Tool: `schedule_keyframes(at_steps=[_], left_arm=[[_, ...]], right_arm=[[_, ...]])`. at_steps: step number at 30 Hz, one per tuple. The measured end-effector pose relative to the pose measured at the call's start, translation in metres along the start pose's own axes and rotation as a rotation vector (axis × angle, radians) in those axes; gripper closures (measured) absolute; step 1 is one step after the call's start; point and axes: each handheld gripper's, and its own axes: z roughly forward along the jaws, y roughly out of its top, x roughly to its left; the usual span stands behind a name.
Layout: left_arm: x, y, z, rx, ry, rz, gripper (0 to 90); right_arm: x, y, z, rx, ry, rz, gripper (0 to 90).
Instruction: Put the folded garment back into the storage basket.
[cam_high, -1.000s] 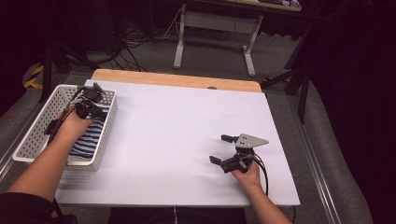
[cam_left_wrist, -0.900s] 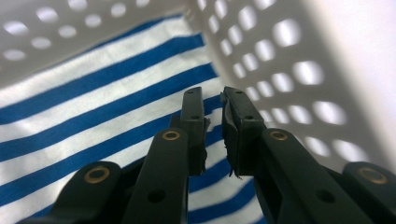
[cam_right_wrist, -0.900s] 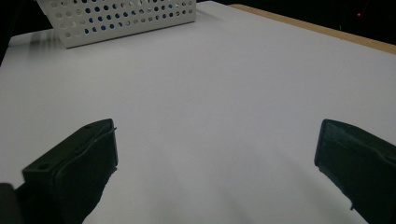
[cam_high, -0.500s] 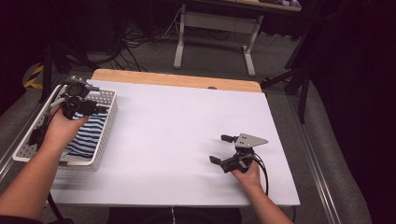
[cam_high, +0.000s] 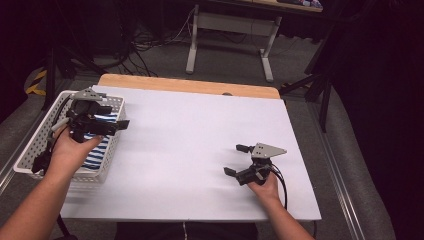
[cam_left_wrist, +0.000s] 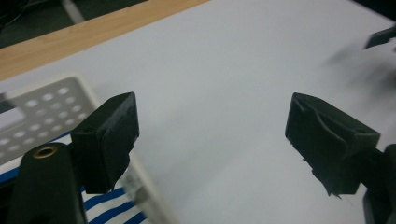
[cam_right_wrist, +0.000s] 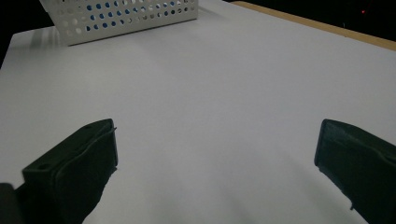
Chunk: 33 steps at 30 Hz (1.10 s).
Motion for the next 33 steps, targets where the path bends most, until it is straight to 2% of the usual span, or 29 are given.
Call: schedule_keyframes(at_steps=[4,7,10,12,15,18,21,23,25,31,33], left_arm=[[-0.018,-0.005,0.005,-0.067,-0.060,0.001,17.3],[-0.029,-0.012,0.014,-0.094,-0.114,-0.008,17.3],[-0.039,-0.018,0.022,-0.109,-0.131,0.010,17.2],[-0.043,-0.023,0.026,-0.128,-0.151,0.013,16.1],[-0.046,-0.030,0.033,-0.169,-0.226,-0.019,14.6],[-0.050,-0.038,0.041,-0.205,-0.264,-0.028,13.1],[-0.053,-0.046,0.051,-0.214,-0.286,-0.006,9.9],[-0.056,-0.050,0.057,-0.207,-0.275,0.003,8.9],[-0.057,-0.054,0.064,-0.221,-0.293,0.005,8.6],[-0.060,-0.064,0.081,-0.232,-0.270,0.072,5.9],[-0.061,-0.067,0.088,-0.232,-0.266,0.079,5.1]], right_arm=[[0.000,0.000,0.000,-0.002,0.000,-0.001,0.0],[0.000,0.000,-0.001,-0.004,0.002,0.000,0.0],[0.001,0.000,-0.001,-0.006,0.005,-0.001,0.0],[0.001,0.000,-0.001,-0.008,0.007,-0.002,0.0],[0.001,0.000,-0.001,-0.009,0.010,-0.003,0.0],[0.001,0.000,-0.001,-0.011,0.014,-0.004,0.0],[0.002,0.000,-0.001,-0.011,0.017,-0.008,0.0],[0.002,0.000,-0.001,-0.011,0.019,-0.010,0.0],[0.002,0.001,-0.001,-0.012,0.022,-0.010,0.0],[0.003,0.001,-0.001,-0.018,0.030,-0.013,0.0],[0.003,0.001,-0.001,-0.022,0.032,-0.015,0.0]])
